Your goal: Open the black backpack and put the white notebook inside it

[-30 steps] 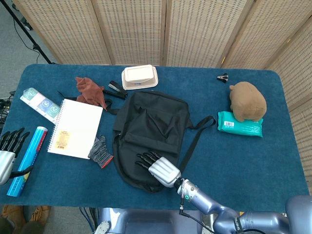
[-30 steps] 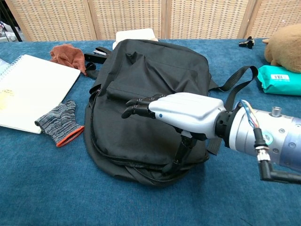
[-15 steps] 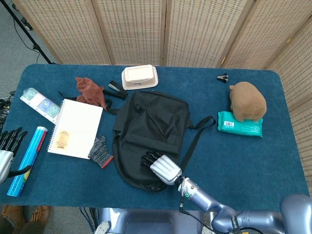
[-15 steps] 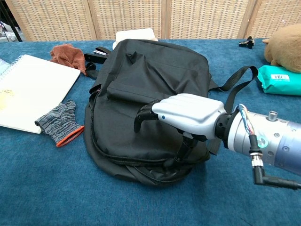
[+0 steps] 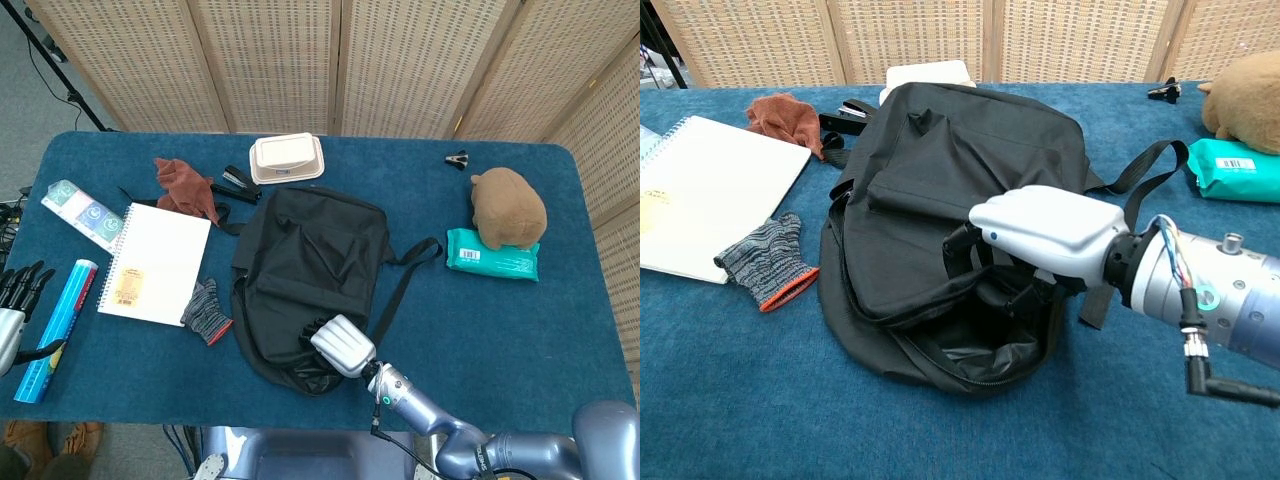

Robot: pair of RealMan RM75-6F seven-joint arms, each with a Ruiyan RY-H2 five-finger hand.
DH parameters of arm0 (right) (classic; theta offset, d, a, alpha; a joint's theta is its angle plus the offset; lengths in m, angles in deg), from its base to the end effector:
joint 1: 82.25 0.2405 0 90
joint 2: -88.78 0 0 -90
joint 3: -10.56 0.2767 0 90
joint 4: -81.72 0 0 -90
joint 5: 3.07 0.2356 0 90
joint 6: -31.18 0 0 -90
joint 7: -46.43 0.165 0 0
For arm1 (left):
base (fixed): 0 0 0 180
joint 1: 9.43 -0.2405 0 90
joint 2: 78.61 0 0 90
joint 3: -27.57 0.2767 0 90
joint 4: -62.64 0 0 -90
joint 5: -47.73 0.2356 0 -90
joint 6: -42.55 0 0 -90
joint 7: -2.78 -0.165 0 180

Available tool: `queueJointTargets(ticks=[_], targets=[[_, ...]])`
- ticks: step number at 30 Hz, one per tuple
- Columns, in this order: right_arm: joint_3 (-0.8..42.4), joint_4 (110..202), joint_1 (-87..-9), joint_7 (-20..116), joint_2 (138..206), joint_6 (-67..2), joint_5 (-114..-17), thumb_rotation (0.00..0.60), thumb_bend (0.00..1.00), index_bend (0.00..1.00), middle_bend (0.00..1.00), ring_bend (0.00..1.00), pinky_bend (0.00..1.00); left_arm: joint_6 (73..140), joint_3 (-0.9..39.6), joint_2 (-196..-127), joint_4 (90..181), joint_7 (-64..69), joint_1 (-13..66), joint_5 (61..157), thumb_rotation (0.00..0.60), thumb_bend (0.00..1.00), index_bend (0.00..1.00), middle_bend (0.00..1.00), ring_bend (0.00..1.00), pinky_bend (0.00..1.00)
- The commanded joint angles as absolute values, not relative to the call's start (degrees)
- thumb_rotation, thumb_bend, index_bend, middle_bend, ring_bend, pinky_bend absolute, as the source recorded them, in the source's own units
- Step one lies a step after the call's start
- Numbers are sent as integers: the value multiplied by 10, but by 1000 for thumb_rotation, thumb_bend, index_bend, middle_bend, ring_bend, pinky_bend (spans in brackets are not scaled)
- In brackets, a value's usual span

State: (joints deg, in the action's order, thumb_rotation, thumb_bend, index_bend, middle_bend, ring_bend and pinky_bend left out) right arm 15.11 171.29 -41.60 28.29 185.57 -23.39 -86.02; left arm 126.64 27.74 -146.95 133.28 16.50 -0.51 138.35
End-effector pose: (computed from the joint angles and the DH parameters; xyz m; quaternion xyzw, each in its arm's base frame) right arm -0.0903 -0.2875 -0.1117 0.8139 -0.3137 0.4185 0.2530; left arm -0.3913 0.2268 0.1504 -0.6478 -0.3523 -0.3775 0.5602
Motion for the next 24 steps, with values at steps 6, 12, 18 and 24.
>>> queueJointTargets(ticks=[6, 12, 18, 24], targets=[[179, 1717, -418, 330, 1850, -264, -862, 600, 608, 583, 538, 508, 588, 1265, 278, -1469, 1332, 167, -3, 1385, 600, 0, 0, 0, 0, 0], [213, 1716, -418, 362, 1848, -285, -844, 600, 609, 619, 570, 531, 601, 1251, 285, -1467, 1336, 121, 13, 1406, 600, 0, 0, 0, 0, 0], [238, 1737, -420, 379, 1837, -286, -810, 600, 609, 628, 579, 536, 606, 1226, 287, -1473, 1352, 74, 31, 1414, 600, 0, 0, 0, 0, 0], [269, 1770, -418, 378, 1816, -285, -763, 600, 610, 633, 582, 537, 606, 1169, 288, -1519, 1333, 0, 53, 1400, 600, 0, 0, 0, 0, 0]])
